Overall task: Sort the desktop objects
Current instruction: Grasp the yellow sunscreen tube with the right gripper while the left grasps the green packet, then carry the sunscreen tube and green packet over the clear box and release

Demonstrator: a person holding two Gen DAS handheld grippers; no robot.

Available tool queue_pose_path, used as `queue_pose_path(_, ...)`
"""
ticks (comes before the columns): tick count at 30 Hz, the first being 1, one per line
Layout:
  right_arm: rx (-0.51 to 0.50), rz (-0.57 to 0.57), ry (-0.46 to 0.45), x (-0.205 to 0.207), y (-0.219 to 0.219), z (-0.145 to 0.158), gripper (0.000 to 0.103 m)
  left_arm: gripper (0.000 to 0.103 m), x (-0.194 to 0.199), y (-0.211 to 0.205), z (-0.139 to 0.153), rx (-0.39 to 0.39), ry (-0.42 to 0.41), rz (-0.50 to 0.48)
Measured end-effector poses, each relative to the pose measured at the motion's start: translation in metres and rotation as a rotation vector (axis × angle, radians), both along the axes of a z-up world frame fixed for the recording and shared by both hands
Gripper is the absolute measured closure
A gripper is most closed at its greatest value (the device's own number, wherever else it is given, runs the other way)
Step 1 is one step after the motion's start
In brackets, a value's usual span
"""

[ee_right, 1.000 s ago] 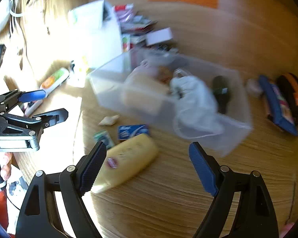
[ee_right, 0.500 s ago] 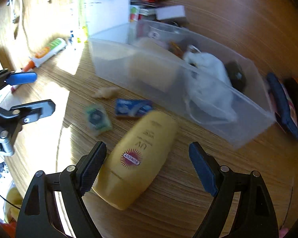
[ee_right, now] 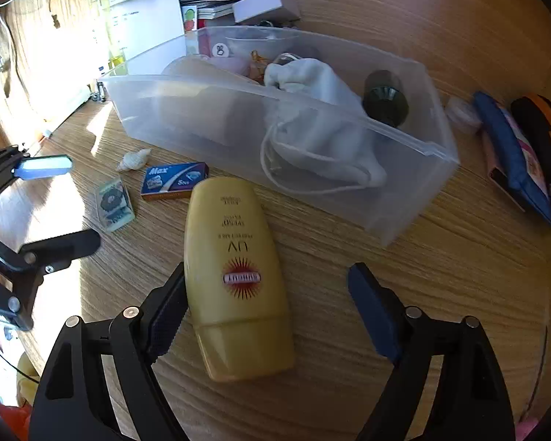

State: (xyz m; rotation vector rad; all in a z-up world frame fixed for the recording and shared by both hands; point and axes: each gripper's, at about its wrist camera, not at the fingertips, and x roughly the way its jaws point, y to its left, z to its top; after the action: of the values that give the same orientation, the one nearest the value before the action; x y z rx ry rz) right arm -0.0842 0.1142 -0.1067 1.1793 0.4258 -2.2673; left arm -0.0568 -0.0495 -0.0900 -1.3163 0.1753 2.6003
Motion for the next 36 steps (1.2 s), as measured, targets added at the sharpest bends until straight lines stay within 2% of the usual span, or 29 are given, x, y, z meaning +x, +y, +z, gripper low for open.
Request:
queue_pose_path(4,-0.007,0.023,0.016,-0.001,-0.008,0.002,0.032,0.033,-0.005,0.002,-0.003,0.009,-0.028,-0.003)
queue_pose_path(6,-0.021,0.032,0.011,-0.002,-0.012,0.002,0.041,0.038,-0.008,0.001,-0.007,0.028,-0.052,0.000)
queue_pose_path(11,-0.043,0.025,0.023,-0.005,-0.012,0.003,0.057,0.040,-0.010,0.002,-0.007,0.028,-0.050,0.003)
queue_pose_path(14,-0.049,0.022,0.026,-0.005,-0.012,0.002,0.058,0.045,-0.013,0.000,-0.007,0.028,-0.047,0.009)
queue_pose_path(21,-0.067,0.016,0.015,-0.010,-0.012,0.001,0.059,0.070,-0.013,-0.005,-0.005,0.028,-0.038,0.003)
queue_pose_path(29,-0.174,0.001,-0.074,-0.021,0.001,0.004,0.059,0.070,-0.011,-0.017,-0.002,0.045,-0.030,0.043)
queue_pose_path(36,-0.181,0.003,-0.054,-0.016,0.002,0.007,0.059,0.070,-0.003,-0.022,0.012,0.058,0.017,0.063)
